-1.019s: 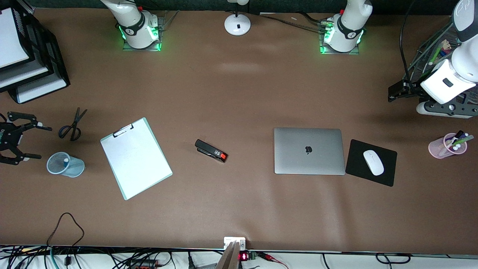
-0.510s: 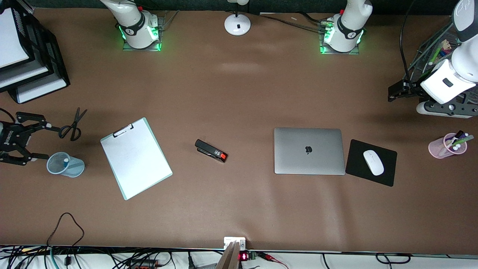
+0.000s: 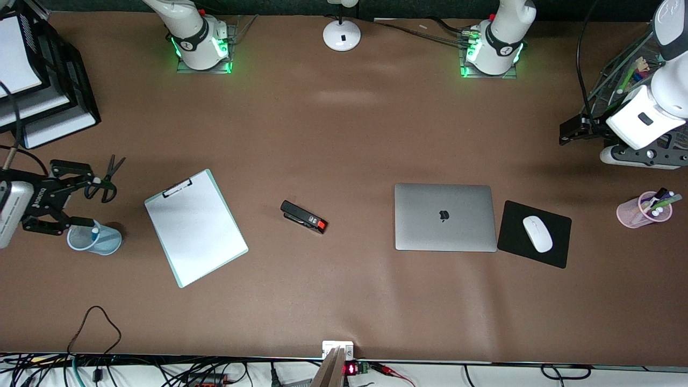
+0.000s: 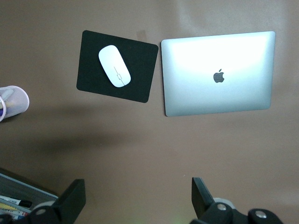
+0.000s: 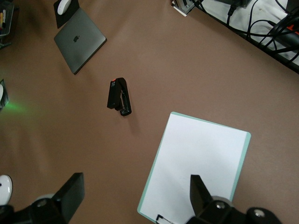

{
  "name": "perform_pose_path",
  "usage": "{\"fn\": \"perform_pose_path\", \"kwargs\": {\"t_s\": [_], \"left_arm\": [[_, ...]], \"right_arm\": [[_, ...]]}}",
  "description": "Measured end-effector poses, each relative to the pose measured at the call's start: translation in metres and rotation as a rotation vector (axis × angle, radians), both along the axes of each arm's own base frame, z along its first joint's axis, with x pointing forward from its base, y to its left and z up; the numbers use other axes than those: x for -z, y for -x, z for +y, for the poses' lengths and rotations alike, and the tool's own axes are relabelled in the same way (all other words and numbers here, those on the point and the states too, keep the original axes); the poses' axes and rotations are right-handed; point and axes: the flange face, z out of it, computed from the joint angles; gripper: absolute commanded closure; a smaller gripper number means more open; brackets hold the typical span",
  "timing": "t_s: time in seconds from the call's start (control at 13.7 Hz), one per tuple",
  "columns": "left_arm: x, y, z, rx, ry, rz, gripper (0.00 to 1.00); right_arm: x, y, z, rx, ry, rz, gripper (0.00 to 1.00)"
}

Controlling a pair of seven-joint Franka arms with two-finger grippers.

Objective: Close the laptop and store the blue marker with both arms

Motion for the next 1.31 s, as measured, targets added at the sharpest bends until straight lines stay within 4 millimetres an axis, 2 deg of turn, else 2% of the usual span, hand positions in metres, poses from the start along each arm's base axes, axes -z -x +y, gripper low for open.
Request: {"fn": "perform_pose_path", "kwargs": {"t_s": [0.29, 0.44, 0.66, 0.8, 0.95, 1.02, 1.09, 1.24, 1.31], "left_arm": [[-0.001, 0.0, 0.0, 0.0, 0.0, -0.003, 0.0], [-0.003, -0.001, 0.0, 0.0, 0.0, -0.005, 0.0], [-0.003, -0.001, 0.0, 0.0, 0.0, -0.007, 0.0], [-0.003, -0.001, 0.0, 0.0, 0.0, -0.007, 0.0], [-0.003, -0.001, 0.0, 0.0, 0.0, -0.007, 0.0], [-0.003, -0.001, 0.0, 0.0, 0.0, -0.007, 0.0], [-0.003, -0.001, 0.0, 0.0, 0.0, -0.006, 0.0], [-0.003, 0.0, 0.0, 0.0, 0.0, 0.0, 0.0], [-0.003, 0.0, 0.0, 0.0, 0.0, 0.001, 0.0]], "right_arm": [[-0.012, 0.0, 0.044, 0.117, 0.079, 0.082, 0.0], [-0.026, 0.007, 0.069, 0.227, 0.143, 0.142, 0.0], [-0.041, 0.021, 0.088, 0.39, 0.202, 0.227, 0.0], [-0.042, 0.03, 0.09, 0.498, 0.266, 0.279, 0.0], [-0.039, 0.038, 0.082, 0.592, 0.341, 0.318, 0.0], [-0.04, 0.046, 0.075, 0.644, 0.446, 0.312, 0.0], [-0.043, 0.051, 0.076, 0.677, 0.511, 0.308, 0.0], [-0.057, 0.065, 0.074, 0.737, 0.628, 0.294, 0.0], [-0.069, 0.07, 0.066, 0.765, 0.643, 0.279, 0.0]]}}
